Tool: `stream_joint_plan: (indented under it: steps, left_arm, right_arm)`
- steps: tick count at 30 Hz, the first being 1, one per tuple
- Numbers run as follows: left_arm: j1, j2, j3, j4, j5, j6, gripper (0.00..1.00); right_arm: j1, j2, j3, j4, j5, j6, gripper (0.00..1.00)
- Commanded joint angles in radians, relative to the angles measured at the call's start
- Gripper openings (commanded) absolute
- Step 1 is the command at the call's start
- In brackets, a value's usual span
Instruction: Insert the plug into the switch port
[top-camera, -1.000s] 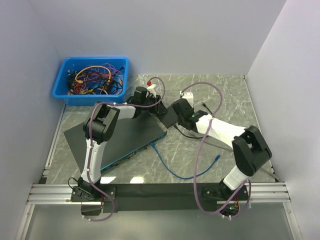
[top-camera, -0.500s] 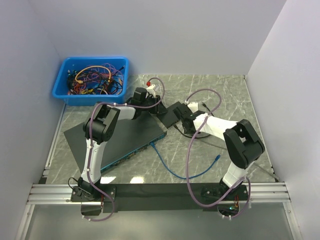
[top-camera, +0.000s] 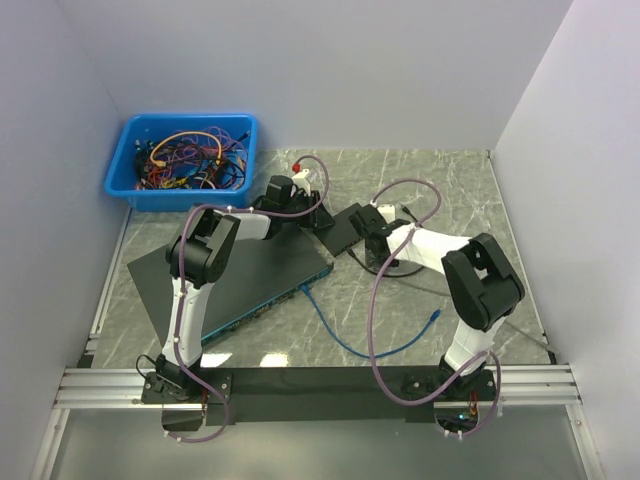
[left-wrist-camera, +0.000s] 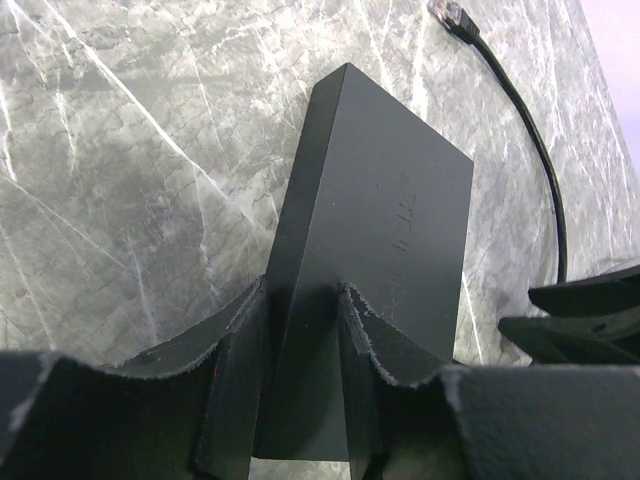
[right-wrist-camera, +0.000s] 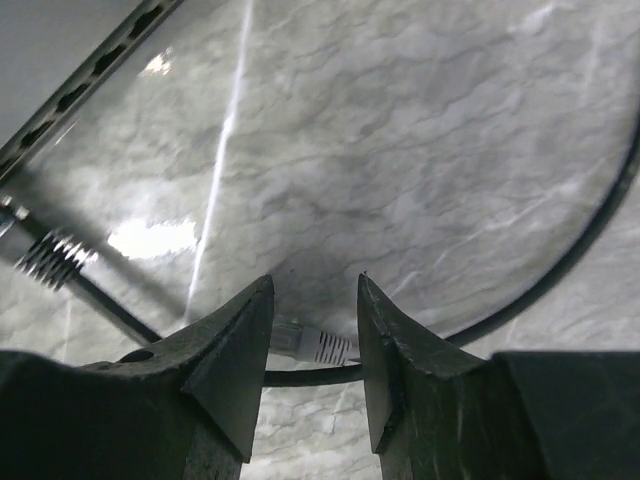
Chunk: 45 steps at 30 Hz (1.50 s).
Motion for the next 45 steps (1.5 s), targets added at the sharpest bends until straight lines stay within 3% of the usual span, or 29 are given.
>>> stream_joint_plan:
  steps: [1,6,22,36,45]
  left_arm:
    - [0.022,0.018,-0.052,-0.183,-0.013,0.007,0.37]
    - [0.022,0.022,-0.046,-0.185,-0.012,-0.001,0.37]
    - [0.022,0.032,-0.035,-0.191,-0.009,-0.006,0.36]
    - [0.022,0.042,-0.027,-0.193,-0.004,-0.007,0.35]
    - [0.022,0.05,-0.021,-0.194,0.003,-0.009,0.35]
  right_arm:
    - [-0.001,-0.078,-0.035,0.024,-0.076,-0.014,0.47]
    - [-0.001,-0.173,-0.064,0.059,-0.106,-0.027,0.47]
    - [-0.001,-0.021,0.014,0.041,-0.12,-0.04,0.49]
    - [-0.004,-0.043,-0.064,0.001,-0.123,-0.001,0.51]
    - [-0.012,-0.02,-0.02,-0.081,-0.069,0.006,0.51]
